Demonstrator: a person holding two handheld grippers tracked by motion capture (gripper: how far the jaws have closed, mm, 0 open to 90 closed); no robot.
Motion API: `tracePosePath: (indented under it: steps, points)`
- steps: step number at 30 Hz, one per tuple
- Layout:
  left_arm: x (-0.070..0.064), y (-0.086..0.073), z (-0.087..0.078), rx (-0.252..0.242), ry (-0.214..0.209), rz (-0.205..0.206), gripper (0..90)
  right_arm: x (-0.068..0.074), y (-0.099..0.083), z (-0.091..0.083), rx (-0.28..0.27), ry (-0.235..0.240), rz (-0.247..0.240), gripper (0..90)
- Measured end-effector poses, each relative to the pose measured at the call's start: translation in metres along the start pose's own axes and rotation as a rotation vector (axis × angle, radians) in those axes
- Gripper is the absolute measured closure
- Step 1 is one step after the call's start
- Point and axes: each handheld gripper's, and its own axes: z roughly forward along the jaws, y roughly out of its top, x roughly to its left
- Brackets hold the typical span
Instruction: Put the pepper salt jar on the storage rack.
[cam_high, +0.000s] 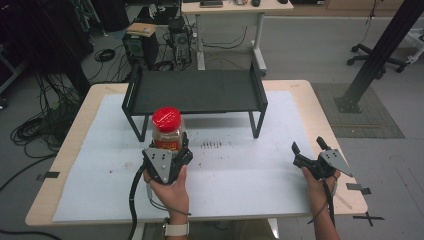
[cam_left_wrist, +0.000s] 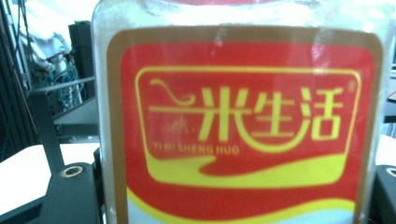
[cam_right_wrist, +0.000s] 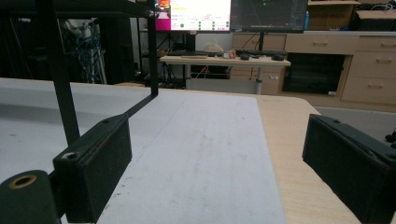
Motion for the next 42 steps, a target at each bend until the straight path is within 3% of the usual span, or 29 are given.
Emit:
tracePosePath:
  steps: [25,31,42]
  points:
    - [0.002,0.048,0.009,-0.036,-0.03,-0.001,24.0,0.0,0.0,0.0,0.004,-0.006,0.008,8.2]
    - [0.004,0.068,0.02,-0.045,-0.041,0.011,24.2,0.0,0.0,0.0,0.006,-0.006,0.01,8.4]
    - [0.004,0.088,0.036,-0.043,-0.061,0.014,24.1,-0.001,0.0,0.001,0.01,-0.008,0.014,8.7]
